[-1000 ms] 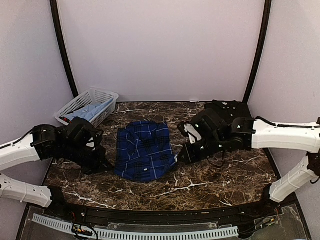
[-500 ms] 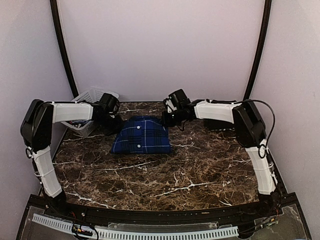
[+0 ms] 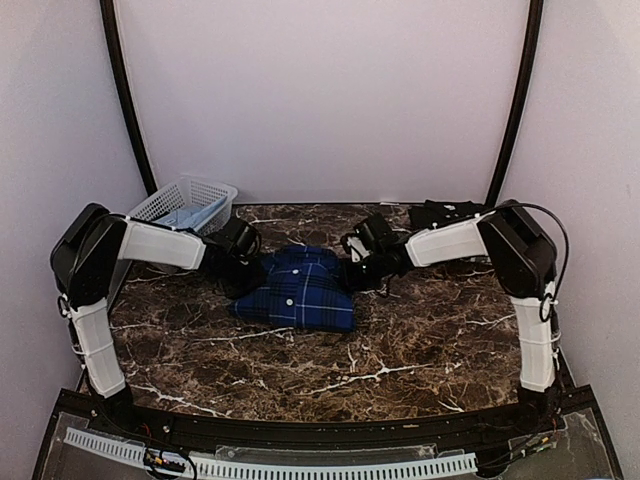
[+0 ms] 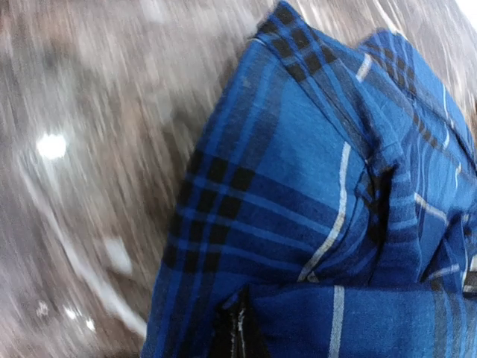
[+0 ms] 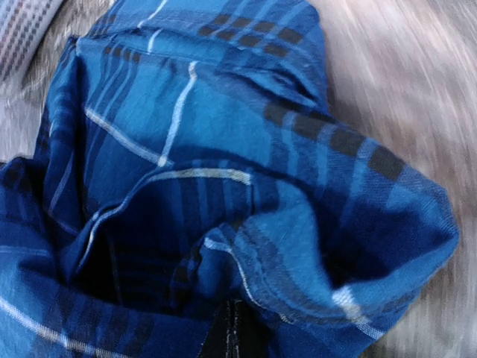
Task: Fold and stack the long sleeve shirts
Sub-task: Fold the 2/3-rectangle-folded shirt at the center of the board.
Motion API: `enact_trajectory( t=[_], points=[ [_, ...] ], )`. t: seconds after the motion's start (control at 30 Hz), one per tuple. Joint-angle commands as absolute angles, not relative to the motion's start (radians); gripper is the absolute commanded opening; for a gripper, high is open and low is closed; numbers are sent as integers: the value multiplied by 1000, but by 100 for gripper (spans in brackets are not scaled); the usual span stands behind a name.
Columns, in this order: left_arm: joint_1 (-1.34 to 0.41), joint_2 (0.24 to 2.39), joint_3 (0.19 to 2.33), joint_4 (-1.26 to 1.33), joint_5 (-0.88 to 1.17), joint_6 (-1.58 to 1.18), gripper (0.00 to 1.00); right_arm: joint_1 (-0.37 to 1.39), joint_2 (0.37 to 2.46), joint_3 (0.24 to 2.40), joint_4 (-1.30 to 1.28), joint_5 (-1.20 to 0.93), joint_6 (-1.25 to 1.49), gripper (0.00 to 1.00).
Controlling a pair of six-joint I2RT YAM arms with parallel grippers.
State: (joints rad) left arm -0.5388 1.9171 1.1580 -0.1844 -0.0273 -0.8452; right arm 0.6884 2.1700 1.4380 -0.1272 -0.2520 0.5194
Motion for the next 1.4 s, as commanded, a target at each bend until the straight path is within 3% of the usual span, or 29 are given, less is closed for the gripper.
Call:
enact_trajectory(
  t=[0.0,0.13,0.37,0.77,0.97,1.23,1.37],
  points=[
    [-688,1764,972,-206,-12,-1000,0,720,1991,1185,-75,-231,546,0],
    [-808,1636,912,-252,-68,-1073,0,740,1806,1049,-88,-191,557,0],
    [-830,1493,945,-353,-163,-1067,0,751,1605,1024,-150,-111,561,0],
    [-815,1497,1033,-400,-192,-978,0,761,1625,1080,-213,-109,511,0],
    [-790,1536,958,-405,-133,-989,0,862,1603,993,-242,-66,527,15],
    [-788,1581,883,-389,-84,-1008,0,1029,1644,949,-256,-3,596,18],
    [-788,1591,875,-382,-74,-1009,0,1033,1602,955,-296,90,609,26]
  ],
)
